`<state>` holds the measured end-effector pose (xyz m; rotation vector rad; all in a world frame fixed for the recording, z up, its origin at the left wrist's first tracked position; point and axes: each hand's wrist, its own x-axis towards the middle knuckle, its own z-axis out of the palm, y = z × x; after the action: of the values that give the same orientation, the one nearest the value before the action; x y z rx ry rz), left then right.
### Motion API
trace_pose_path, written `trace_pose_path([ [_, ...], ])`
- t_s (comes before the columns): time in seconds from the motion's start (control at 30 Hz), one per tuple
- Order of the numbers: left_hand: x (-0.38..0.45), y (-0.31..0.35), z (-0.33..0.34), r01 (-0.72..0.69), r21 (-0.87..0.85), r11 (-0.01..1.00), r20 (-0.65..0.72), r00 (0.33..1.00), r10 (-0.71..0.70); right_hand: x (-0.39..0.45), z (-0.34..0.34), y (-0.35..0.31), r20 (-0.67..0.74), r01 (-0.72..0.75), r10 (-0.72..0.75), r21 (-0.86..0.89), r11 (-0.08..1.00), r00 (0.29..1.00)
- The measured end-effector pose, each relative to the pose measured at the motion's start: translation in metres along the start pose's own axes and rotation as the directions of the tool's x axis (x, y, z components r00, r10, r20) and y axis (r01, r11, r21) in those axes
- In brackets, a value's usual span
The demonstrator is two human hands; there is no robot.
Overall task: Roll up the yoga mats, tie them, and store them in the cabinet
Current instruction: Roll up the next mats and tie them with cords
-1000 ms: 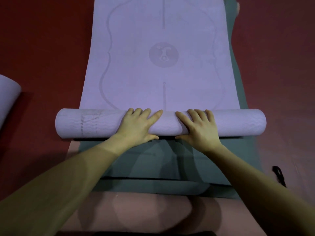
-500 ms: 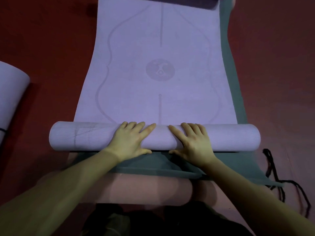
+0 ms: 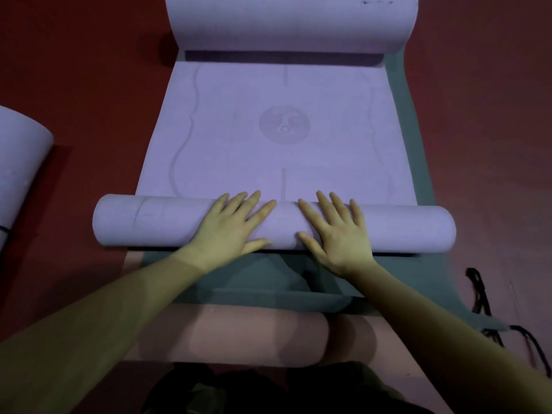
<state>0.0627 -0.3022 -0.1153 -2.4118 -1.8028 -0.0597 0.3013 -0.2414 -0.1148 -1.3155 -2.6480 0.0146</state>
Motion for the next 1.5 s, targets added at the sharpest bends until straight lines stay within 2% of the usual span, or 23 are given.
trace_pose_path([
  [0.07,-0.004,0.011,-0.001,0.096,0.018,0.995,-0.003,0.995,-0.096,0.02,0.0,0.006,0.03,-0.019,0.02,-0.028,0.999,0.999],
  [0.13,-0.003,0.015,-0.003,0.165,-0.014,0.986,0.054,0.985,-0.164,0.034,0.001,0.009,0.052,-0.029,0.032,-0.059,0.998,0.998],
  [0.3,0.028,-0.004,-0.012,0.213,-0.076,0.974,0.235,0.953,-0.19,0.019,0.008,-0.005,-0.032,-0.064,0.062,-0.082,0.995,0.998],
  [0.43,0.052,-0.02,-0.013,0.213,-0.04,0.976,0.284,0.939,-0.193,0.0,0.017,-0.007,-0.032,-0.042,0.039,-0.088,0.995,0.999],
  [0.5,0.056,-0.021,-0.015,0.23,-0.028,0.973,0.263,0.941,-0.215,0.015,0.015,-0.001,-0.018,-0.057,0.057,-0.05,0.997,0.998],
  [0.63,0.043,-0.011,-0.007,0.229,-0.02,0.973,0.073,0.971,-0.227,0.063,0.006,0.009,0.057,-0.103,0.104,-0.019,0.995,0.993],
  [0.73,0.047,-0.012,-0.003,0.248,-0.045,0.968,0.106,0.964,-0.242,0.077,0.006,0.012,0.078,-0.102,0.103,-0.02,0.995,0.992],
  [0.87,0.068,-0.027,-0.002,0.258,-0.096,0.961,0.201,0.951,-0.235,0.069,0.013,0.004,-0.009,-0.089,0.089,-0.034,0.995,0.996],
  [0.97,0.086,-0.041,-0.003,0.274,-0.054,0.96,0.229,0.939,-0.255,0.075,0.012,0.012,-0.066,-0.03,0.028,-0.028,0.999,0.997],
  [1.07,0.101,-0.055,-0.003,0.196,-0.076,0.978,0.19,0.965,-0.179,0.095,0.01,0.023,0.004,-0.002,0.002,-0.053,0.999,1.0],
  [1.17,0.109,-0.067,0.003,0.084,-0.045,0.995,0.056,0.995,-0.081,0.121,0.006,0.029,0.112,-0.01,0.02,-0.088,0.996,0.994],
  [1.3,0.123,-0.078,-0.002,0.104,0.015,0.994,0.267,0.958,-0.105,0.144,0.002,0.04,0.234,0.014,0.012,-0.11,0.994,0.972],
  [1.5,0.139,-0.085,-0.009,0.112,-0.011,0.994,0.379,0.92,-0.1,0.157,-0.001,0.044,0.22,0.077,-0.048,-0.123,0.989,0.974],
])
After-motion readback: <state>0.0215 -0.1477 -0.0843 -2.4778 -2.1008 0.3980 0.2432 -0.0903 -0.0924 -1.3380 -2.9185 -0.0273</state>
